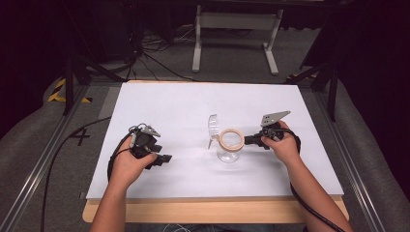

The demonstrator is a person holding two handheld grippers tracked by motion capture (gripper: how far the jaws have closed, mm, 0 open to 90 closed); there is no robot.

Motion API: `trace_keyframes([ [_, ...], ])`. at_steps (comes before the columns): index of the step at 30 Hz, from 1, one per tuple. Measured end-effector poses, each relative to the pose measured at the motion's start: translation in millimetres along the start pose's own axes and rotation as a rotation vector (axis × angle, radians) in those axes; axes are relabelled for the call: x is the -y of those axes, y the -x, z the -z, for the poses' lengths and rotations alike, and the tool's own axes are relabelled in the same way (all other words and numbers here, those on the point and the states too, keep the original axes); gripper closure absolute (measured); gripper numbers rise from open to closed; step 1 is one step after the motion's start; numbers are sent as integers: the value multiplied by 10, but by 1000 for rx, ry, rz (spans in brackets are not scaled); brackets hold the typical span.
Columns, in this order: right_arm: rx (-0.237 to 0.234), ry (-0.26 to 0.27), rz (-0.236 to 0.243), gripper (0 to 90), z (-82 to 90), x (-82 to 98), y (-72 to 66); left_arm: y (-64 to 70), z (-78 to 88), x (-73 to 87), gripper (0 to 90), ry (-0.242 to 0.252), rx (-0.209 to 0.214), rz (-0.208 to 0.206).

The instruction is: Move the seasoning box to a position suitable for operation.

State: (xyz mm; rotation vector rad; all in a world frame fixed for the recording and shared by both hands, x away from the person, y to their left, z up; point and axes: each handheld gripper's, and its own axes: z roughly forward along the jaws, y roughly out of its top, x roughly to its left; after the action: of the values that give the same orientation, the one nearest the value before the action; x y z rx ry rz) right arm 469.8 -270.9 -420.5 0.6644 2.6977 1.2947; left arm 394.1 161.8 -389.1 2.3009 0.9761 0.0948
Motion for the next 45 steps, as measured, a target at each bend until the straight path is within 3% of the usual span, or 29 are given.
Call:
trace_keyframes([
  [5, -15, 18, 18, 899, -73, -40, -14, 13, 2, -1, 398, 3, 10, 21],
  [14, -13, -9, 14, 898, -142, -21, -1, 8, -13, -1, 381, 3, 4, 34],
  [19, -42, -33, 12, 899, -141, 1, -44, -5, -23, -45, 377, 15, 9, 38],
  [29, -73, -84, 44, 898, -112, 45, -246, 8, -140, -190, 377, 5, 32, 6],
  [33, -84, -95, 67, 898, -104, 33, -361, 1, -154, -235, 377, 17, 39, 19],
  [38, -27, -56, 41, 898, -42, 3, -357, 0, -148, -250, 380, 33, 39, 28],
  [40, 27, -17, 1, 897, -26, -30, -319, 2, -142, -239, 380, 29, 35, 26],
  [42, 40, 18, -20, 896, -41, -65, -286, -1, -132, -222, 379, 28, 30, 22],
  [45, 32, 37, -11, 896, -109, -113, -265, -7, -112, -177, 379, 30, 20, 34],
])
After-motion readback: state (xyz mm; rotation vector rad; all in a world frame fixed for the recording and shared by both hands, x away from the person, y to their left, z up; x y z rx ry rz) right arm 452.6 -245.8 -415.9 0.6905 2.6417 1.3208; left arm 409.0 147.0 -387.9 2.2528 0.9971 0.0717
